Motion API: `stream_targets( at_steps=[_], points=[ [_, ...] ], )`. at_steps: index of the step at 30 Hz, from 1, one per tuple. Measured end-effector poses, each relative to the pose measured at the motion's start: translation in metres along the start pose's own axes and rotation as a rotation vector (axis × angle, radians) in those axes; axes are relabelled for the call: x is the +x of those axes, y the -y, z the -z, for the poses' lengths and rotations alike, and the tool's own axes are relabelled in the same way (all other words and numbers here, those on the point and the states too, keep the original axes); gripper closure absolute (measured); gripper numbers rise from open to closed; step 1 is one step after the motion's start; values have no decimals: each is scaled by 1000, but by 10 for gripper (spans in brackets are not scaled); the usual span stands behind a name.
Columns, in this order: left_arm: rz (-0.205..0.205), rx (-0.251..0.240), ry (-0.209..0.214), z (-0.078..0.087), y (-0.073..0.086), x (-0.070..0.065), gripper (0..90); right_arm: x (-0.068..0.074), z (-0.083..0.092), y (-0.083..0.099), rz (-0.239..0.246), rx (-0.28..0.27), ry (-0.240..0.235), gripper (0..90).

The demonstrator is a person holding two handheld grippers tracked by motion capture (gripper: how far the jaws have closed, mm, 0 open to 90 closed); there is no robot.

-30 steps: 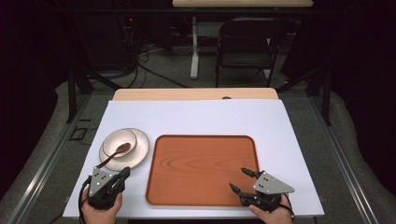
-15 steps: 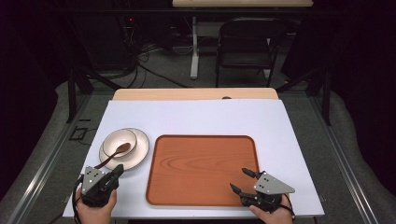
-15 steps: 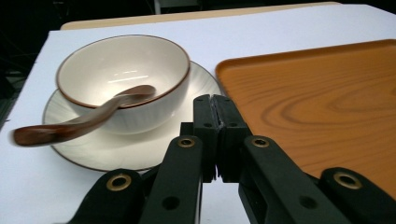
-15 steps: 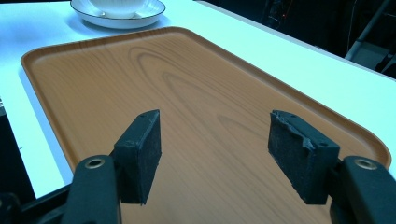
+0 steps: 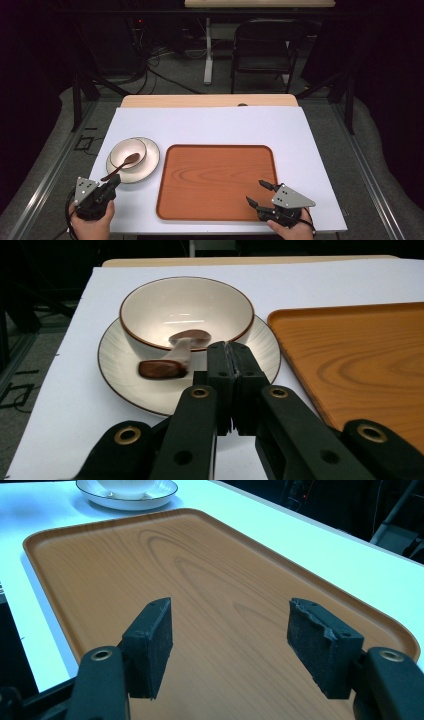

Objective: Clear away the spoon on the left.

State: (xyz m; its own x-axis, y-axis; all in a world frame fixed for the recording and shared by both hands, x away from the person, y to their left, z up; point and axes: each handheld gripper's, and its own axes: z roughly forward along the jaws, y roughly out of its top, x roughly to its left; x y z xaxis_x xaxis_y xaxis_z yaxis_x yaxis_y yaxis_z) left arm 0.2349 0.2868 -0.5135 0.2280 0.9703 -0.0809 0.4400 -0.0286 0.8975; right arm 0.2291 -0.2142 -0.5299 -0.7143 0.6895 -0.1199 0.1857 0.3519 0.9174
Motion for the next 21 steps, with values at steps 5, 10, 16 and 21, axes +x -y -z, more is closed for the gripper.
stream_targets(
  at_steps=[5,10,16,21],
  points=[
    [13,-4,-18,-1,0,6,886,0,0,0,1,-2,0,341],
    [27,-8,-31,-1,0,12,885,0,0,0,-1,-7,-1,331],
    [43,-15,-49,-2,-2,19,878,1,-1,0,3,-9,-2,312],
    [57,-22,-66,-4,-5,26,874,1,-2,0,-6,-17,-13,294]
  ],
)
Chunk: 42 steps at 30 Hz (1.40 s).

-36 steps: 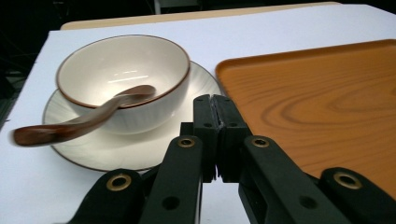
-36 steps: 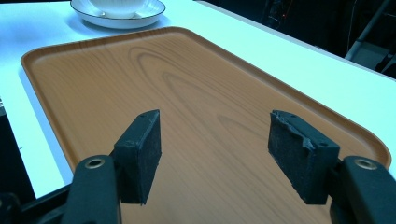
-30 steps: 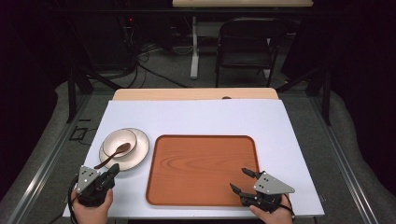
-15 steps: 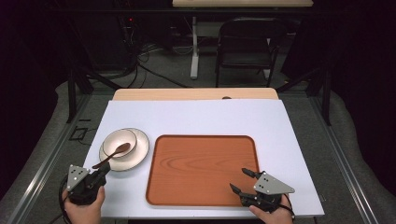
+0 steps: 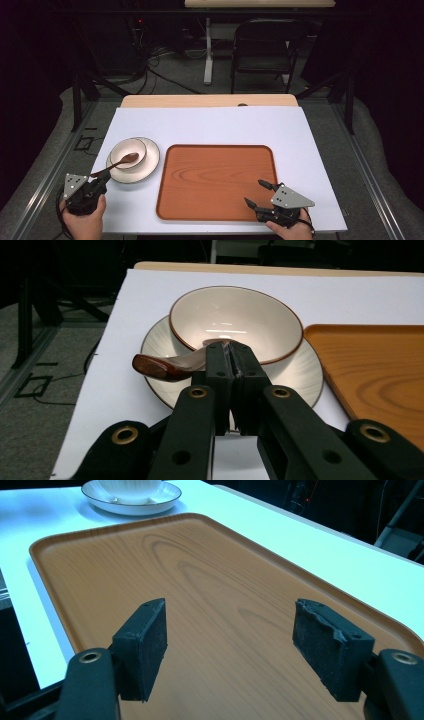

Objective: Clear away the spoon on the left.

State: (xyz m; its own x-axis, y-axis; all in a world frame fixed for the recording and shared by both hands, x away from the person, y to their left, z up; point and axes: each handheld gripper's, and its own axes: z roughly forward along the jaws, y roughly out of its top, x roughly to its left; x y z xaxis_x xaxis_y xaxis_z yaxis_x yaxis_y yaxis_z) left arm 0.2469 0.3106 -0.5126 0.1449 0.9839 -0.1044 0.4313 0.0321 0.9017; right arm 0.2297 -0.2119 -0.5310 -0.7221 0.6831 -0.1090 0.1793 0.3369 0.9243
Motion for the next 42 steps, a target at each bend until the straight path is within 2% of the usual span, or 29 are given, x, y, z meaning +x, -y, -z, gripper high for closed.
stream_targets(
  at_steps=[10,26,34,42],
  points=[
    [31,-2,-54,-7,-5,17,865,1,1,0,-10,-14,-2,288],
    [3,18,-133,-27,-16,34,860,1,0,0,-18,-8,-3,288],
    [28,13,-151,-38,-24,44,851,0,0,1,-19,-2,2,288],
    [25,1,-149,-44,-30,44,846,1,-1,1,-16,2,1,288]
  ],
)
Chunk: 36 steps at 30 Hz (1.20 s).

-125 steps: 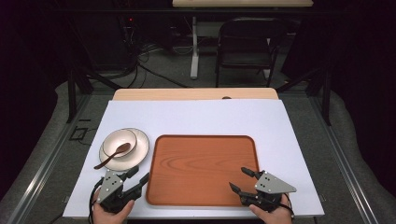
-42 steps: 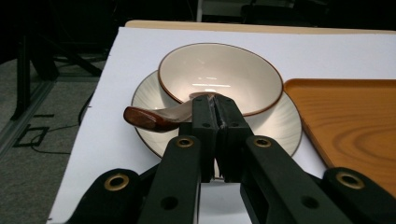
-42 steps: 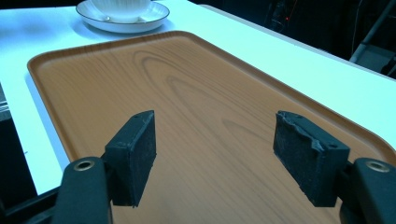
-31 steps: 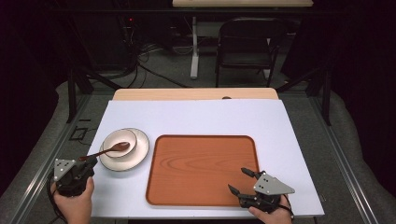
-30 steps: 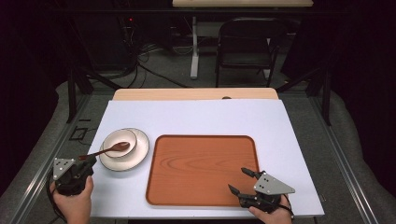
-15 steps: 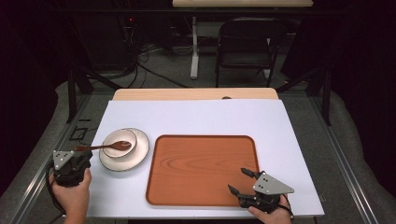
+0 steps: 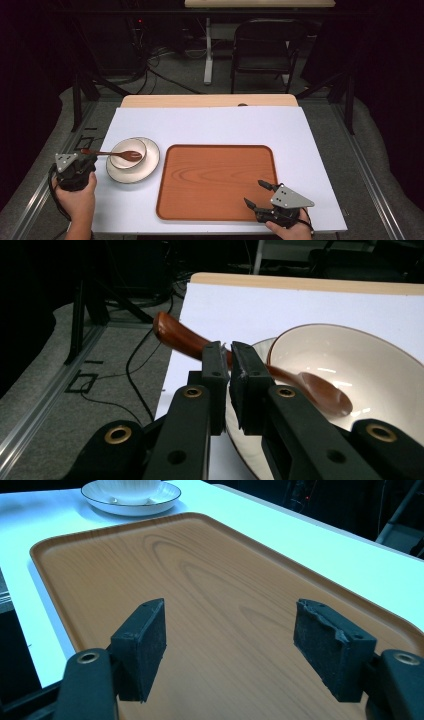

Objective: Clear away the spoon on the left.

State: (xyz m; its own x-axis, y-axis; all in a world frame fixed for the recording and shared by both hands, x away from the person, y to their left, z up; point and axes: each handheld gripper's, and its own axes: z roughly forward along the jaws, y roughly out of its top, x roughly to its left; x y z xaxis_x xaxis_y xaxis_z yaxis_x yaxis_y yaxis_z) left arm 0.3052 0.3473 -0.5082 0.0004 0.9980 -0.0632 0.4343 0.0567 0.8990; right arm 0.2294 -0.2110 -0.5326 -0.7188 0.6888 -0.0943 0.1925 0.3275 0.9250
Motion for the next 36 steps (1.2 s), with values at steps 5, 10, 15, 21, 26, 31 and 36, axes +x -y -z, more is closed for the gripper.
stream_targets(
  at_steps=[5,10,15,21,26,31,36],
  points=[
    [34,-10,8,-4,-3,0,844,0,0,0,2,0,3,288],
    [45,-14,10,-5,-8,-1,836,-1,0,0,0,3,7,288],
    [94,-37,13,0,-13,1,767,-1,1,0,5,1,6,288],
    [188,-54,42,5,-17,9,633,-1,1,0,6,4,6,288],
    [242,-71,30,9,-17,15,518,-1,0,0,4,5,7,289],
    [263,-70,14,8,-14,20,474,0,0,0,5,7,6,289],
    [324,-65,45,5,-9,24,462,0,0,0,3,9,5,289]
  ],
)
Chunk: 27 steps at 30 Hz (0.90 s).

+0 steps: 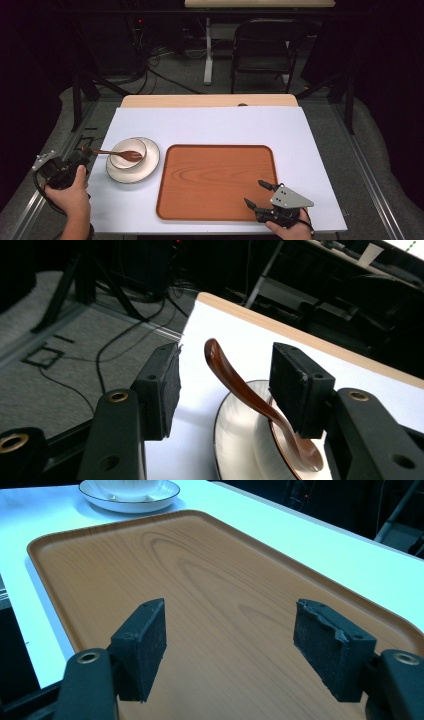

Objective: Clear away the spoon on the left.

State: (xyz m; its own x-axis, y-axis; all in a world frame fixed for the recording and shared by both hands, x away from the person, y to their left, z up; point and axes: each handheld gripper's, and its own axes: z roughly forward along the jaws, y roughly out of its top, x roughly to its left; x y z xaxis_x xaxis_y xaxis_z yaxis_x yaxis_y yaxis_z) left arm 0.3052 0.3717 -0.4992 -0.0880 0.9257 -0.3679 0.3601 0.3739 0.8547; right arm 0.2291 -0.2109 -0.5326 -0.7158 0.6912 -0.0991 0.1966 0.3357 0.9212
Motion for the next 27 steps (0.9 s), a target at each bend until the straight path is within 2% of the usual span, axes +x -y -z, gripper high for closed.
stream_targets(
  at_steps=[6,17,23,27],
  points=[
    [34,15,18,-7,4,0,469,0,0,0,0,0,-1,289],
    [55,51,41,-17,11,0,547,0,0,0,5,-1,0,289],
    [76,47,60,-23,16,-3,591,0,0,0,6,-2,0,289],
    [75,52,64,-26,17,-4,610,0,1,0,7,-1,-1,289]
  ],
)
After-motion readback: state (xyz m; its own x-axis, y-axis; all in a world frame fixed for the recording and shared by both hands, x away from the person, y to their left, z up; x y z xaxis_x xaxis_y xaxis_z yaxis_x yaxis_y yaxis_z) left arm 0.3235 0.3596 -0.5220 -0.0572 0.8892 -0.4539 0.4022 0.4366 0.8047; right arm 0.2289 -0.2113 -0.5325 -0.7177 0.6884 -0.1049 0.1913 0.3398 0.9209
